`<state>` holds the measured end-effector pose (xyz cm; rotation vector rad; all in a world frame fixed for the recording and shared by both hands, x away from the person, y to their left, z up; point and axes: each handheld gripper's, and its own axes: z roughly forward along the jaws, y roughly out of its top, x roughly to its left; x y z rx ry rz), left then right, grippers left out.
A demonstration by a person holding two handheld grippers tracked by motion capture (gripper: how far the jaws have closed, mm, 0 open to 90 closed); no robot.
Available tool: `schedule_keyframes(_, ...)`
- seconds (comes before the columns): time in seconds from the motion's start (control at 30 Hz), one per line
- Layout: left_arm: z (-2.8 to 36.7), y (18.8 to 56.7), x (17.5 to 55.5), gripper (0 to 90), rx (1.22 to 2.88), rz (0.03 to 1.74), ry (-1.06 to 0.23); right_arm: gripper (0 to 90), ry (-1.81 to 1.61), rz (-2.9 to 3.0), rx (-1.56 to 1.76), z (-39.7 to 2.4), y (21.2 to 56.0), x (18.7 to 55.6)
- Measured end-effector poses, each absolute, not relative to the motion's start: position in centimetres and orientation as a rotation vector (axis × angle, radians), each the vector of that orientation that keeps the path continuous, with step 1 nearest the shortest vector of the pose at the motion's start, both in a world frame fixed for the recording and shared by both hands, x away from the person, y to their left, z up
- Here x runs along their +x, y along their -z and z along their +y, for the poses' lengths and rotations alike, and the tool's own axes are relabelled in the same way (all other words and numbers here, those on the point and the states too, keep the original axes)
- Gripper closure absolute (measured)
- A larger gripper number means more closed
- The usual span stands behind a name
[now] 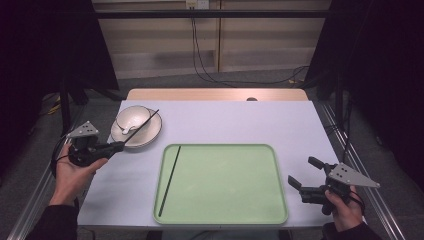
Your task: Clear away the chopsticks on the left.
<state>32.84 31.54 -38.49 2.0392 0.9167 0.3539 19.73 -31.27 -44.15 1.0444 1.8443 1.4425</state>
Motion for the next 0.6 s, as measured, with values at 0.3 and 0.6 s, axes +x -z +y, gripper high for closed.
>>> schedule_keyframes(0.3,30.4,39.4,30.6,86.0,1.984,0.983,-0.339,2.8,-1.445,1.844,1.039,-31.2,44.1,19.8)
schedule_keyframes(0.6,28.0,39.6,27.6,86.1,1.926,1.063,-0.358,2.7,-1.460,1.830,1.055,-31.1,44.0,19.6)
